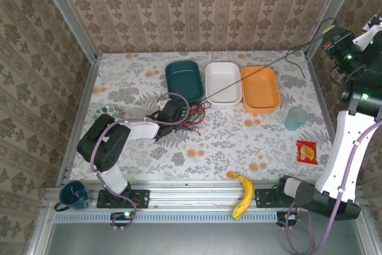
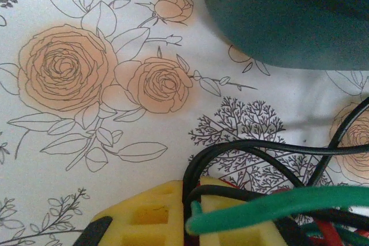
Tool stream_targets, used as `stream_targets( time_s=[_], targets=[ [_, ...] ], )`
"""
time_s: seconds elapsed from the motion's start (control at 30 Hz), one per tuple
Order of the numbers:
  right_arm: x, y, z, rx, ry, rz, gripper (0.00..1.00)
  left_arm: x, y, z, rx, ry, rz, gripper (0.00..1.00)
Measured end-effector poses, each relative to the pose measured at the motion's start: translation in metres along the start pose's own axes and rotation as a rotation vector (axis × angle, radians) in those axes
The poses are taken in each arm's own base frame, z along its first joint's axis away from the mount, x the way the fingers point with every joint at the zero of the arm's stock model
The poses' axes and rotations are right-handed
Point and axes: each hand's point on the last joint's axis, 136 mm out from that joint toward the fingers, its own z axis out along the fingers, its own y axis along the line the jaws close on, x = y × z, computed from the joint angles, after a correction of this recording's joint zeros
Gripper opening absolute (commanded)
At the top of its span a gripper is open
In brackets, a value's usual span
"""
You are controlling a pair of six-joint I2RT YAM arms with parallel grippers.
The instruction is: Untangle the cables
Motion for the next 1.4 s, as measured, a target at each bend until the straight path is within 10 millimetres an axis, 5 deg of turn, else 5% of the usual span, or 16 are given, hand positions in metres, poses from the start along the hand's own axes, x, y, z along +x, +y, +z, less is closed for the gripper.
stream_targets(
  time_s=[0.13, 0.27, 0.43, 0.87, 1.2, 1.3, 1.4],
  targets=[
    [-0.005, -0.010, 0.009, -0.008, 0.010, 0.114, 0.00, 0.000, 0.001, 0.002, 0.009, -0.001, -0.009, 0.24],
    [-0.060, 0.004, -0.005, -0.081, -0.185, 0.098, 0.00, -0.001, -0.001, 0.005, 0.025, -0.005, -0.024, 0.37],
    [-0.121, 0.009, -0.042, -0.110, -0.409, 0.104, 0.00, -0.002, -0.004, 0.005, 0.036, -0.005, -0.026, 0.39],
    [-0.165, 0.036, -0.072, -0.300, -0.555, 0.142, 0.00, -0.003, -0.015, 0.004, 0.076, 0.002, -0.034, 0.65],
    [-0.172, 0.069, -0.088, -0.544, -0.602, 0.132, 0.00, -0.003, -0.018, 0.003, 0.079, 0.003, -0.031, 0.66],
    [-0.147, 0.090, -0.062, -0.524, -0.485, 0.075, 0.00, -0.002, -0.017, 0.003, 0.076, 0.003, -0.027, 0.64],
    [-0.097, 0.141, -0.042, -0.549, -0.300, -0.041, 0.00, 0.000, -0.019, 0.002, 0.064, -0.008, 0.008, 0.64]
  ],
)
